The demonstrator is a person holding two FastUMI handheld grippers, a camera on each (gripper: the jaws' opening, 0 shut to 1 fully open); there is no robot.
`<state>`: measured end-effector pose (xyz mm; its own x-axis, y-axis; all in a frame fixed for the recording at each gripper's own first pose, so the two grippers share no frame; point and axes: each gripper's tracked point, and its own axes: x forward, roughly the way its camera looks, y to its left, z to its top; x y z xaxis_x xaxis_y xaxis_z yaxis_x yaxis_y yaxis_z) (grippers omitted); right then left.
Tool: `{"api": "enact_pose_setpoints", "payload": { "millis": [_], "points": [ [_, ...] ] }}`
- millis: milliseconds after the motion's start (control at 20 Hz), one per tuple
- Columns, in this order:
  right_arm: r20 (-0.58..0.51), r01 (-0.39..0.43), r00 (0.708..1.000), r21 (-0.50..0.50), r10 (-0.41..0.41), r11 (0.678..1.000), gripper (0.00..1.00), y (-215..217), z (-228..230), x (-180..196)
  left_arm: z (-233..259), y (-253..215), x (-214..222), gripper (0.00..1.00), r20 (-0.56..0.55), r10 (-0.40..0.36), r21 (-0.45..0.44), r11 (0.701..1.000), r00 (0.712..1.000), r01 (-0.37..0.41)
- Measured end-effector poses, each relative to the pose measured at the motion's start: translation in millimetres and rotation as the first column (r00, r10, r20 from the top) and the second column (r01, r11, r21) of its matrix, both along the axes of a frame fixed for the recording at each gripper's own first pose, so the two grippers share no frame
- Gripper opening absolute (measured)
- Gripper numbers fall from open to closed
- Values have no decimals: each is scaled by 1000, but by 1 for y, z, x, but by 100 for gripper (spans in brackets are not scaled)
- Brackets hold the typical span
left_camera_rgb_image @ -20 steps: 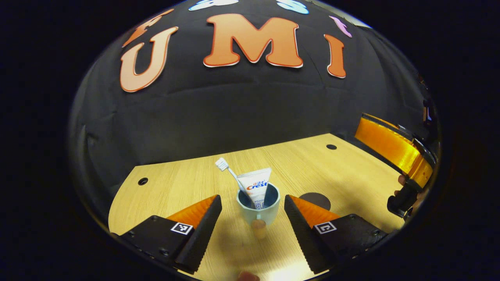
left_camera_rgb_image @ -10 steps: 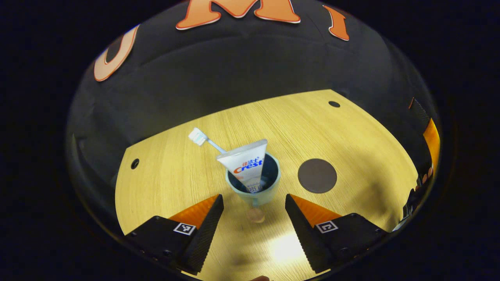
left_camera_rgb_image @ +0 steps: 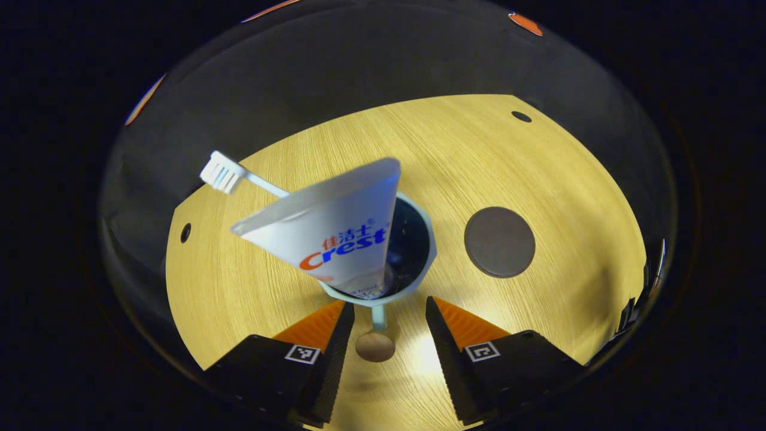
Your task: Put the toothbrush and toothpaste on the desktop into the cup, then pick up the cup and place it on the coaster on the desktop.
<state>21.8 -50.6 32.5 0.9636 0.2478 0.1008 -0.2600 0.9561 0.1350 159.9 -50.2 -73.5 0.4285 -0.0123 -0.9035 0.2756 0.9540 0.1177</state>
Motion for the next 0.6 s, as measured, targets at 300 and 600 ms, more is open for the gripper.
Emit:
{"api": "enact_pose_setpoints", "payload": {
  "millis": [300,600],
  "points": [
    [-28,11,1000,45,-9,999,95,-6,-11,-1,-18,9,-2,29,-12,51,-14,999,999,-51],
    [-37,15,999,43,-13,999,96,-8,-17,-8,-18,4,1,25,20,95,-67,993,995,-94]
  ]
}}
